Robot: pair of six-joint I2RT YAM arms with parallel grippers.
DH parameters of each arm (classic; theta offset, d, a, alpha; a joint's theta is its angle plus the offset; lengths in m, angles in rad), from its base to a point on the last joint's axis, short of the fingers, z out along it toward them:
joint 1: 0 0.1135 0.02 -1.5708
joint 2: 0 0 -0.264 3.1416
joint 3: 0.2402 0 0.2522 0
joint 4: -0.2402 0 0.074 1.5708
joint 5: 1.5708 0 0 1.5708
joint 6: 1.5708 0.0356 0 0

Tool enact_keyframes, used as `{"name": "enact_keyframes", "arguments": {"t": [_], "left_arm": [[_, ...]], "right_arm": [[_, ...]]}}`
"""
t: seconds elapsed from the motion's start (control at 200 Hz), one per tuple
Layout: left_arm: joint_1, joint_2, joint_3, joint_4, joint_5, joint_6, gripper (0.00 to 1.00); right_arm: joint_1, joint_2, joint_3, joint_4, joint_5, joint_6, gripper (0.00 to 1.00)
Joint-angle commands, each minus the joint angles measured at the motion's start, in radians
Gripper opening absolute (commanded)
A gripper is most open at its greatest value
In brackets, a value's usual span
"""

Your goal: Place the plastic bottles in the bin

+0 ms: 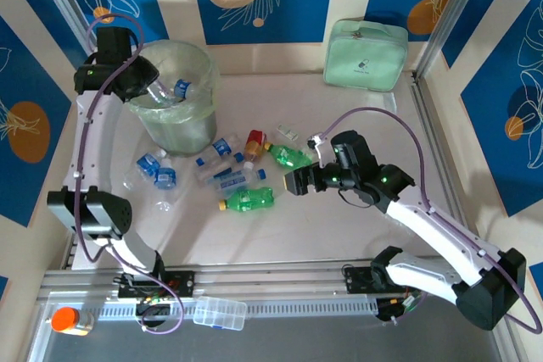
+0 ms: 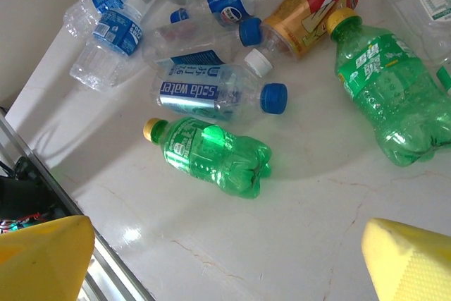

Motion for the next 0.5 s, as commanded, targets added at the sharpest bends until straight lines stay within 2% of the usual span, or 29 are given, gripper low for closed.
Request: {"name": "enact_keyframes", "arguments": {"t": [0.0, 0.12, 0.205, 0.4, 0.495], "left_arm": [[0.011, 0.064, 0.073, -0.122, -0.082, -0.006, 0.40], [0.010, 0.182, 0.191, -0.242, -0.090, -0.022, 0.42], [0.010, 0.247, 0.240, -0.279, -0.078, -0.025, 0.47], [0.010, 0.272, 0.247, -0.275, -0.074, -0.045, 0.80], [0.011, 0.265, 0.261, -0.273, -0.062, -0.054, 0.86]], "right_arm": [[0.005, 0.006, -0.010, 0.002, 0.002, 0.019, 0.97], [0.002, 0.028, -0.017, 0.014, 0.038, 0.038, 0.97], [0.002, 0.053, -0.014, 0.020, 0.039, 0.047, 0.97], [0.006, 0.072, -0.013, 0.030, 0.043, 0.051, 0.97], [0.005, 0.072, -0.012, 0.024, 0.049, 0.046, 0.97]]}}
